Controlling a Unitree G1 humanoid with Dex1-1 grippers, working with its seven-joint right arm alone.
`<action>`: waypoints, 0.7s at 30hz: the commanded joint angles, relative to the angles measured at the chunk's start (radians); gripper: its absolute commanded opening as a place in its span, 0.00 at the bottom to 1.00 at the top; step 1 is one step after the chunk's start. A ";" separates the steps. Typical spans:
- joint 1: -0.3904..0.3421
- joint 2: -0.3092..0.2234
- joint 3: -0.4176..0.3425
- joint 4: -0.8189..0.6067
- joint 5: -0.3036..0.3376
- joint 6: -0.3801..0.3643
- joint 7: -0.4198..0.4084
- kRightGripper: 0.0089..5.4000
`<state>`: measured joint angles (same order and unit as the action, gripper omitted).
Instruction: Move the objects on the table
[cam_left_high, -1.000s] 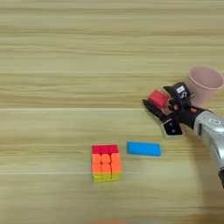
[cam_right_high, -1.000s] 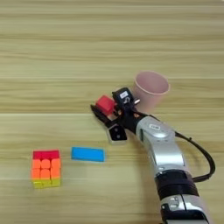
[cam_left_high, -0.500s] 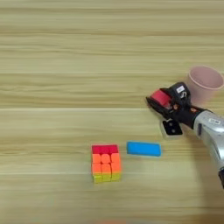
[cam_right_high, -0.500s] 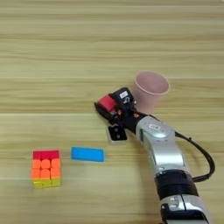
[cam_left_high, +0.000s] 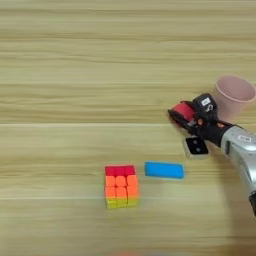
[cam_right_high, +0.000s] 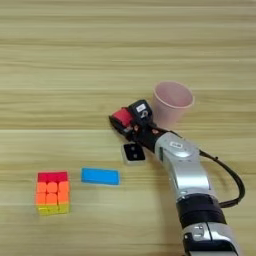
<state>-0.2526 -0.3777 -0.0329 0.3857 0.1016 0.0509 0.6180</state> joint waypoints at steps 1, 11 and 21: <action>-0.057 -0.016 -0.023 -0.082 0.016 -0.024 -0.015 0.42; -0.030 -0.007 -0.016 -0.215 0.072 -0.027 0.051 0.42; 0.024 -0.018 0.072 -0.378 0.112 0.021 0.209 0.42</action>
<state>-0.1857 -0.3701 0.0353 0.0790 0.1940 0.0788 0.8165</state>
